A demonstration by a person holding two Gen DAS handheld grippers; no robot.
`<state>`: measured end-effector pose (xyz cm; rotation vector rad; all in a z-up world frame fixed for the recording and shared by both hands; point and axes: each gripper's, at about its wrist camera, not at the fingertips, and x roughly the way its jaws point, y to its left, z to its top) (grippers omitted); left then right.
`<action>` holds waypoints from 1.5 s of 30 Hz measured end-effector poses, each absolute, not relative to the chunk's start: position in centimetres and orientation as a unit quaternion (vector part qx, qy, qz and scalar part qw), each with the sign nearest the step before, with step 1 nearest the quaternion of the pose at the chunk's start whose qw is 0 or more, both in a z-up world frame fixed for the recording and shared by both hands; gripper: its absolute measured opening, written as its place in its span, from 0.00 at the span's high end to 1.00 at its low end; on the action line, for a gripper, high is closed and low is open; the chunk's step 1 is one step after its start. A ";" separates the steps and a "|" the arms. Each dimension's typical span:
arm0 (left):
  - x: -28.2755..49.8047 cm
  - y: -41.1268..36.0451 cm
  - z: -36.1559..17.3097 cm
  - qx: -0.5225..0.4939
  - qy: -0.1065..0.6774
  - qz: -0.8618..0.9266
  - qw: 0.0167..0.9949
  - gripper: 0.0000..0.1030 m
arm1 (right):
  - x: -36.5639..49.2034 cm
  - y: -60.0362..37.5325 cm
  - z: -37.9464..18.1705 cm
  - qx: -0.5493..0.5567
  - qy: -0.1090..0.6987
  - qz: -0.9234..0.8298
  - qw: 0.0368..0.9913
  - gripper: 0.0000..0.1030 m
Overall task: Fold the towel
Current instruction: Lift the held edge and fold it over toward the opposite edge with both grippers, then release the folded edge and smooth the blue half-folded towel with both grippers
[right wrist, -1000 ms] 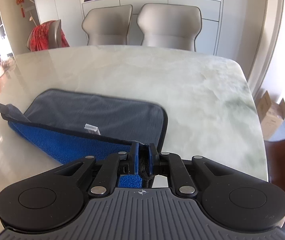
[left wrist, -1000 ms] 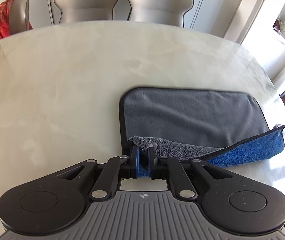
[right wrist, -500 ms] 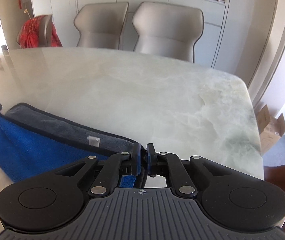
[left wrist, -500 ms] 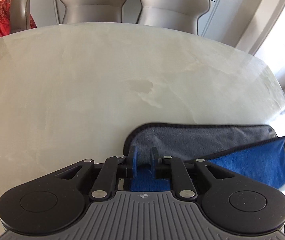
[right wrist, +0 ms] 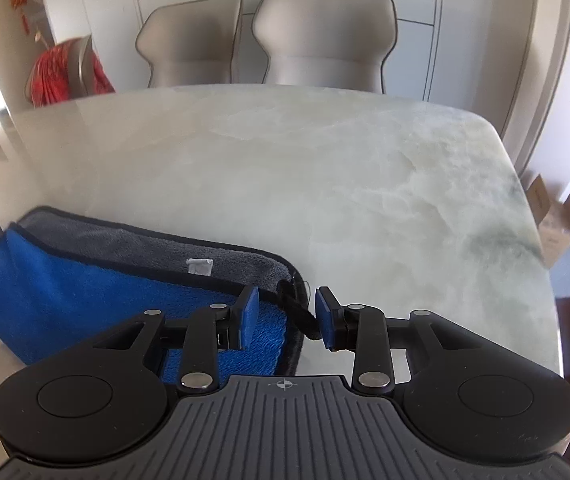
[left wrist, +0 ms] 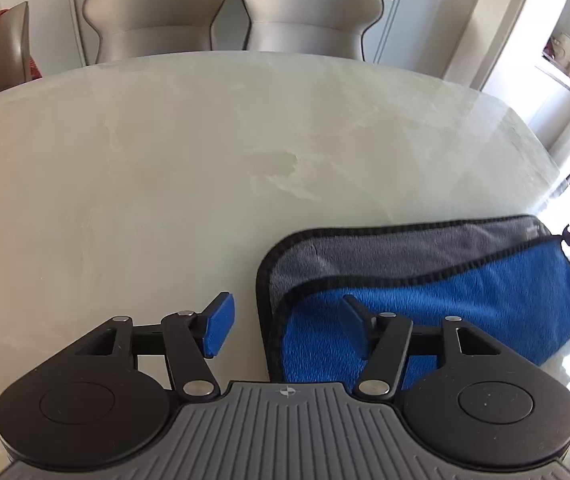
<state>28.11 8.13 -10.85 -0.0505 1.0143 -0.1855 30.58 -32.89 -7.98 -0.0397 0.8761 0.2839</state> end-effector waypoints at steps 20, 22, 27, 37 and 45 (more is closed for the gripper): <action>28.4 4.5 -11.6 0.074 0.428 -0.181 0.883 0.47 | 31.6 -33.5 -9.8 0.001 0.432 0.153 0.889 0.66; 28.4 4.4 -11.8 0.077 0.432 -0.185 0.879 0.49 | 31.9 -33.2 -10.0 -0.008 0.434 0.154 0.888 0.66; 28.3 4.6 -12.0 0.075 0.438 -0.192 0.875 0.49 | 32.7 -33.2 -10.3 -0.009 0.430 0.150 0.890 0.63; 28.0 4.8 -11.8 0.087 0.441 -0.209 0.868 0.75 | 31.2 -32.2 -9.4 -0.042 0.390 0.202 0.898 0.91; 28.1 4.8 -11.6 0.096 0.444 -0.222 0.863 0.91 | 30.7 -32.6 -8.9 -0.028 0.382 0.204 0.901 0.93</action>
